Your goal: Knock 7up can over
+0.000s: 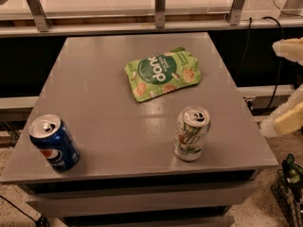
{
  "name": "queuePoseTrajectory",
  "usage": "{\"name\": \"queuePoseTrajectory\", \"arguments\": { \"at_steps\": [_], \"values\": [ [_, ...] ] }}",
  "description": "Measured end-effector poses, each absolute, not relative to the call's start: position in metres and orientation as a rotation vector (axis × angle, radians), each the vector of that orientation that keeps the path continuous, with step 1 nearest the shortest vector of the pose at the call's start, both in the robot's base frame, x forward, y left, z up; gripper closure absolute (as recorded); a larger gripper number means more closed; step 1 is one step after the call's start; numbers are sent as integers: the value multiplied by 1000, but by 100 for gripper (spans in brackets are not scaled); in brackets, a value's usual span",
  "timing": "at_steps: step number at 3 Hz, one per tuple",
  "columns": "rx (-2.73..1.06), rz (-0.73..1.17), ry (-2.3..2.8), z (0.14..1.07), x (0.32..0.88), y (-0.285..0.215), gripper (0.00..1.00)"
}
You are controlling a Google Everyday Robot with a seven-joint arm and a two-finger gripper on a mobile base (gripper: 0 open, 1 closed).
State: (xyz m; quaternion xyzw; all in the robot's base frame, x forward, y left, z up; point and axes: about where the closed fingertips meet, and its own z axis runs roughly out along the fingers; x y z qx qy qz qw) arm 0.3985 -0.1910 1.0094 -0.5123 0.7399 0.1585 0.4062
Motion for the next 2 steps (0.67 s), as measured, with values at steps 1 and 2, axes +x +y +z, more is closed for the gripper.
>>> {"name": "queuePoseTrajectory", "arguments": {
  "at_steps": [1, 2],
  "values": [
    [-1292, 402, 1868, 1010, 399, -190, 0],
    [-1298, 429, 1843, 992, 397, -199, 0]
  ]
}}
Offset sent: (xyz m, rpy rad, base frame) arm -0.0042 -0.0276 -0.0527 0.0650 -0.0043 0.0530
